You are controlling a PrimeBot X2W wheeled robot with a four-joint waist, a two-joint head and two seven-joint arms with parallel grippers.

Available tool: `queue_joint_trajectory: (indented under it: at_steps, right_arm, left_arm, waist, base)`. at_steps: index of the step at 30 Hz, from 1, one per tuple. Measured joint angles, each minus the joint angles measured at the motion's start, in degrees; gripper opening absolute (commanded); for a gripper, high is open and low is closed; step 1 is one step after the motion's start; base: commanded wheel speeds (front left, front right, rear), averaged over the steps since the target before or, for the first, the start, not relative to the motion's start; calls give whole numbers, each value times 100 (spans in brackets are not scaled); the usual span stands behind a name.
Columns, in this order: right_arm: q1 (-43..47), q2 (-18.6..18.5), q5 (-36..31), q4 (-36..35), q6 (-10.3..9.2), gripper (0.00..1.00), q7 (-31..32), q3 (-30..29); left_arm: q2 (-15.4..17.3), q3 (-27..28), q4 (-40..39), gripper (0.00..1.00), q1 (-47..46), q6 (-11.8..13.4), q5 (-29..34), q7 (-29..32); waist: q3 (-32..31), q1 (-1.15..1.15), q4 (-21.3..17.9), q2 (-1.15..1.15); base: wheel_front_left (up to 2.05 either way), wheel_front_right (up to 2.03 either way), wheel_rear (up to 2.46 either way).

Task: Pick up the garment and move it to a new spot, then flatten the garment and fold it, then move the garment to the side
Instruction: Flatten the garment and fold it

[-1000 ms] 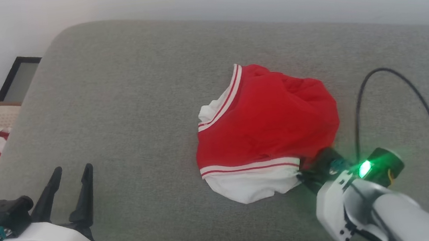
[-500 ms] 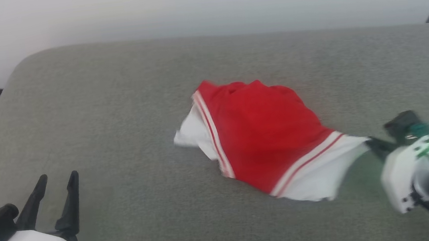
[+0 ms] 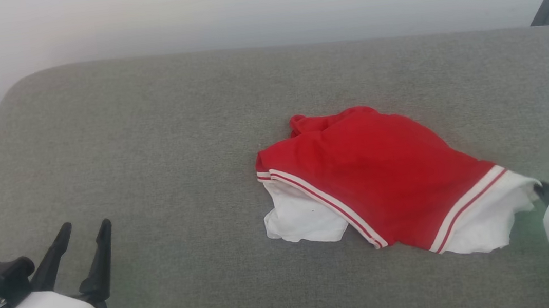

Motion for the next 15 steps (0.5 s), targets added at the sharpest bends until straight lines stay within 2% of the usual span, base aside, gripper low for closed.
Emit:
queue_joint_trajectory:
  at_steps: [5,7,8,15]
  right_arm:
    - [-225,196,119,647,0,1,-164,121]
    - [-345,229,121,815,0,42,-272,210]
    - [-409,243,126,880,0,99,-324,235]
    - [-717,272,246,939,0,100,-554,398]
  left_arm:
    - [34,-110,2,100,-138,-57,11,123]
    - [58,-164,5,100,-180,-62,11,208]
    - [74,-192,-1,100,-215,-91,11,246]
    - [164,-276,-122,100,-275,-142,-62,612]
  waist:
    - [22,0,61,0]
    - [18,0,65,0]
    - [12,0,57,0]
    - [-68,0,-146,0]
  base:
    - [0,0,0]
    - [0,0,0]
    - [0,0,0]
    - [0,0,0]
